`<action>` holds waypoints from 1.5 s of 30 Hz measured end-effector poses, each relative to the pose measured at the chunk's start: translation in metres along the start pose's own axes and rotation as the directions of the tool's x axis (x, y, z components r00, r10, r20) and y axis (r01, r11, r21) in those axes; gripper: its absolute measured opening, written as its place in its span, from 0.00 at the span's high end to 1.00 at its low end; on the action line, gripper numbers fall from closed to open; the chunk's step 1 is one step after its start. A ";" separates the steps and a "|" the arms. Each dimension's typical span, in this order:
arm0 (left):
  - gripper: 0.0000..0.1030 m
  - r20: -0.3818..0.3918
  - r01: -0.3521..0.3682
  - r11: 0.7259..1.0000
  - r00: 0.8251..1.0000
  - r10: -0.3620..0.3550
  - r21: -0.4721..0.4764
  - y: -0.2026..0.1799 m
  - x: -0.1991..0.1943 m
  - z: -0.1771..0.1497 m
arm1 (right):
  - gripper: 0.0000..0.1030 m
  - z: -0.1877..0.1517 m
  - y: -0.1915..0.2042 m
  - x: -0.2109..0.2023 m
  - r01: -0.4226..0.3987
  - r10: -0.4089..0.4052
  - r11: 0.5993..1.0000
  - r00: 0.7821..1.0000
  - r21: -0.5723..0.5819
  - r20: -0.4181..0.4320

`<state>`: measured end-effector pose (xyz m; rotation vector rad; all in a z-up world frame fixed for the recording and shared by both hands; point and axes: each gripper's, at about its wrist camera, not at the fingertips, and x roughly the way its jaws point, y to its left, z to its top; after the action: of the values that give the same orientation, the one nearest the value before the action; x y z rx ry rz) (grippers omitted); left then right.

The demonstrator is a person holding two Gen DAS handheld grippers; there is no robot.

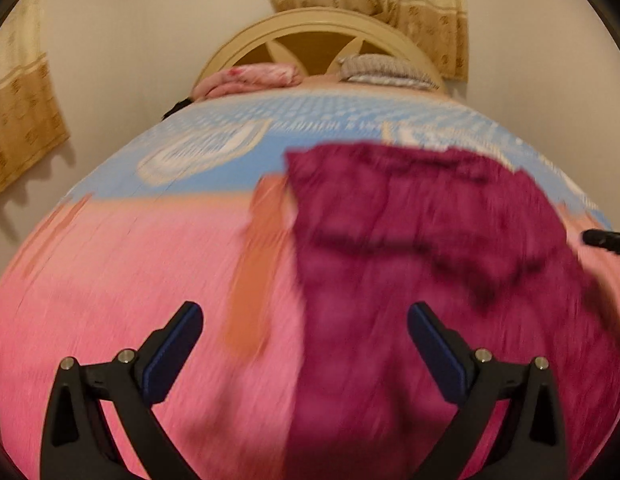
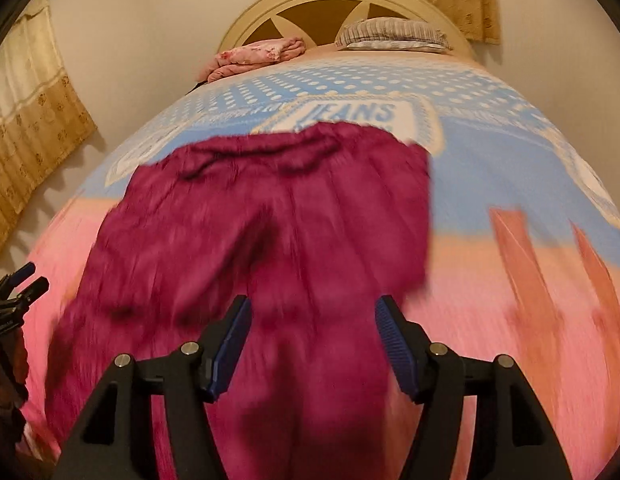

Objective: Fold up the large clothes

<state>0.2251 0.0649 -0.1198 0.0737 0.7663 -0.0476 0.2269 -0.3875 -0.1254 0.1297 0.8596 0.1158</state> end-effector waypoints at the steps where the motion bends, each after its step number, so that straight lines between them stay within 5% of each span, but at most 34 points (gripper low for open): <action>1: 0.00 -0.019 0.000 1.000 1.000 -0.001 -0.015 0.007 -0.007 -0.016 | 0.37 -0.010 -0.004 -0.008 0.016 -0.016 1.000 1.000 0.007 0.004; 6: 0.00 -0.071 0.019 1.000 0.997 -0.020 -0.012 0.006 -0.027 -0.067 | 0.37 -0.084 -0.026 -0.055 0.131 -0.131 0.991 0.991 0.038 0.002; 13: 0.00 -0.118 0.046 0.999 0.992 -0.046 -0.001 -0.005 -0.027 -0.101 | 0.37 -0.150 -0.022 -0.082 0.096 -0.090 0.991 0.994 0.097 -0.057; 19: 0.00 -0.117 0.092 0.995 0.989 -0.095 -0.036 -0.003 -0.030 -0.116 | 0.38 -0.169 -0.008 -0.089 0.068 -0.062 0.993 0.996 0.094 -0.062; 22: 0.02 -0.133 0.122 0.988 0.982 -0.134 -0.097 0.003 -0.027 -0.117 | 0.65 -0.174 0.005 -0.090 0.028 -0.025 0.998 0.998 0.057 -0.059; 23: 0.09 -0.133 0.124 0.987 0.982 -0.136 -0.098 0.003 -0.029 -0.118 | 0.79 -0.175 0.010 -0.090 -0.002 0.004 0.999 0.998 0.046 -0.056; 24: 0.16 -0.132 0.135 0.987 0.981 -0.145 -0.086 0.001 -0.032 -0.118 | 0.83 -0.176 0.013 -0.091 -0.015 0.017 0.999 0.998 0.039 -0.058; 26: 0.52 -0.140 0.188 0.980 0.970 -0.197 -0.071 -0.003 -0.038 -0.118 | 0.88 -0.178 0.021 -0.094 -0.022 0.024 0.999 0.999 0.026 -0.049; 31: 0.90 -0.128 0.246 0.969 0.960 -0.248 -0.032 -0.008 -0.054 -0.120 | 0.93 -0.178 0.015 -0.105 -0.092 0.093 0.990 0.996 0.104 -0.005; 39: 0.94 0.034 0.343 0.939 0.938 -0.344 0.032 0.007 -0.129 -0.106 | 0.94 -0.172 0.015 -0.171 -0.192 0.176 0.976 0.975 0.108 0.135; 45: 0.94 0.153 0.457 0.890 0.880 -0.450 -0.009 0.035 -0.191 -0.076 | 0.94 -0.159 0.017 -0.241 -0.256 0.219 0.962 0.931 0.097 0.292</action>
<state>0.0372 0.1093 -0.0400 -0.1537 0.6226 -0.4799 -0.0514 -0.3969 -0.0453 0.3686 0.5657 0.2615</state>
